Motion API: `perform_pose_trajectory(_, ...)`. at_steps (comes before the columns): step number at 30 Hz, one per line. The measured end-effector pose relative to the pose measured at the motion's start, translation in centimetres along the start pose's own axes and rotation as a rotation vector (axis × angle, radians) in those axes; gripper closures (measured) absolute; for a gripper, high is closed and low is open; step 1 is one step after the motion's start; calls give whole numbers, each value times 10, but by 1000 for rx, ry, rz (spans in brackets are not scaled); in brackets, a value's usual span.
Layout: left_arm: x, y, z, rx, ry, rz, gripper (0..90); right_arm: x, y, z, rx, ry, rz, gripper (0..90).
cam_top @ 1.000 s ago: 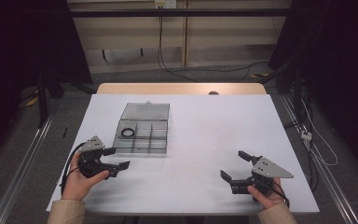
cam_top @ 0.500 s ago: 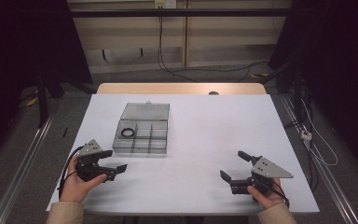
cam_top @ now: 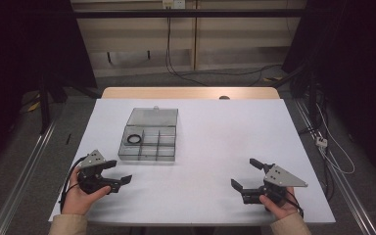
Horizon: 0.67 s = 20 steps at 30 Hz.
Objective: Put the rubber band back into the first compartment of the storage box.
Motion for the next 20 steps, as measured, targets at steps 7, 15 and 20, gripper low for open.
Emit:
perform_pose_trajectory(7, -5, 1, 1, 3, -7, -1, 132, 0, 0, 0, 1, -1, -1, 40)
perform_pose_trajectory(15, -8, 1, 0, 12, -5, -6, 122, 0, 0, 0, 2, 0, -6, 39)
perform_pose_trajectory(20, -8, 1, 0, 14, -6, -1, 120, 0, -1, 1, 4, -1, -10, 39)
Point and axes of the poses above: each handheld gripper's, and its own axes: z roughly forward along the jaws, x roughly out of its top, y roughly to its right, the point moved 3 cm from there along z, roughly forward along the jaws, and after that the axes turned 13 degrees about z, right-handed, at the moved point
